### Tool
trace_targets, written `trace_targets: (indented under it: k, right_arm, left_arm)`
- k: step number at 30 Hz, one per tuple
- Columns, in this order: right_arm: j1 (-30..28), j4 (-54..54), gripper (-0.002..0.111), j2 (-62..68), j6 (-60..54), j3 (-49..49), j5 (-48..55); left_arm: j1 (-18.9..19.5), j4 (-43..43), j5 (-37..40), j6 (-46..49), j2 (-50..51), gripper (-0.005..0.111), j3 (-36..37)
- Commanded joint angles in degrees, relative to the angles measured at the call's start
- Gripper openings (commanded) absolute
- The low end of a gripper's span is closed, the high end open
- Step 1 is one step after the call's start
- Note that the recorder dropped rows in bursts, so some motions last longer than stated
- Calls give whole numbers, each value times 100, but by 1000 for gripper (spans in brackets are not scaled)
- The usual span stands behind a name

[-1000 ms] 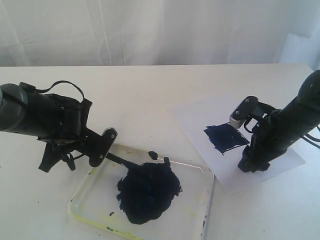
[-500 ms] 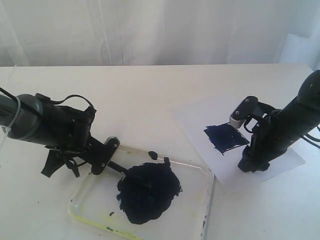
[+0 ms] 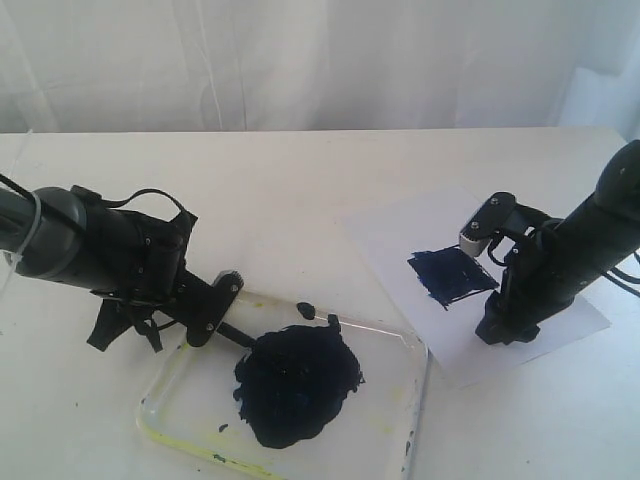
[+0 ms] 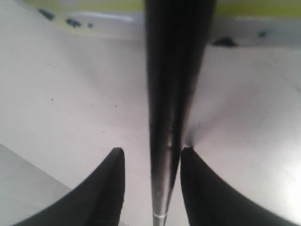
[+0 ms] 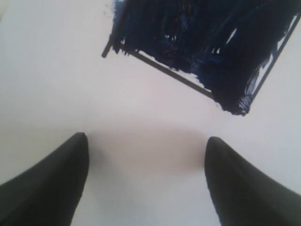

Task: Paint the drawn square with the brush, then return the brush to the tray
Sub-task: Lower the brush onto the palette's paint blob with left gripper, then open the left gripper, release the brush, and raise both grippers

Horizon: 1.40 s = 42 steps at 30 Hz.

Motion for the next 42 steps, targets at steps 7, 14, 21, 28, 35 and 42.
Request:
trace_targets:
  k: [7,14,21,28,35,42]
  right_arm:
    - [2,4,77,37,115,51,7]
    - [2,4,78,9,139,51,7]
    - [2,4,78,-447,194,51,-44]
    - [2,4,78,-1030,780,51,-21]
    - [2,29,68,-1604,1741,51,35]
    - [2,19,5,-1914,3097,-38,547]
  left_arm:
    - [-25,218,502,-78,6,63,12]
    - [-25,260,595,-180,-4,67,12]
    - [-25,260,617,-193,-326,67,12]
    - [-25,248,639,-767,-885,66,12]
    - [-25,224,1011,-2522,-1550,24,12]
    - [312,-123,1277,-4937,-2037,0,12]
